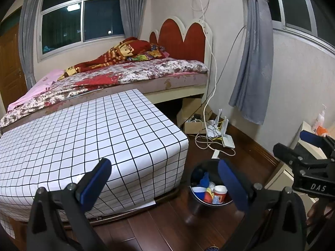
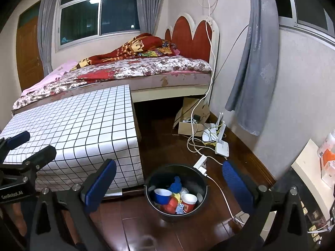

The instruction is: Collect trash

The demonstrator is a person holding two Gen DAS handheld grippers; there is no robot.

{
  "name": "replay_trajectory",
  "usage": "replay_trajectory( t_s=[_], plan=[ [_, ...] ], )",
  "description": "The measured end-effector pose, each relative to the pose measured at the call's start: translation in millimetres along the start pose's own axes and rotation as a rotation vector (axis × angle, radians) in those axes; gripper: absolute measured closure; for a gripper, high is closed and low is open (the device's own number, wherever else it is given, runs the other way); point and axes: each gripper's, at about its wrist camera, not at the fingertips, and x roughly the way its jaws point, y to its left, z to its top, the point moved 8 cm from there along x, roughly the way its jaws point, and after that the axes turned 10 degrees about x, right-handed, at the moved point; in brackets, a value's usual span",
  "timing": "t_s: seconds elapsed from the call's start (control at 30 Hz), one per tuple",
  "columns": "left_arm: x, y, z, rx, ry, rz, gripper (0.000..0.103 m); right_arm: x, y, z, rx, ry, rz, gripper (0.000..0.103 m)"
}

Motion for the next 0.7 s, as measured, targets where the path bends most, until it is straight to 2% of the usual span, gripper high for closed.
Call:
replay_trajectory(
  t_s=[0.7],
  plan=[
    [-0.5, -2.7, -1.3, 0.009, 0.000, 0.000, 0.001, -2.5, -1.1, -1.3, 0.002, -0.003, -0.004, 0.001]
  ],
)
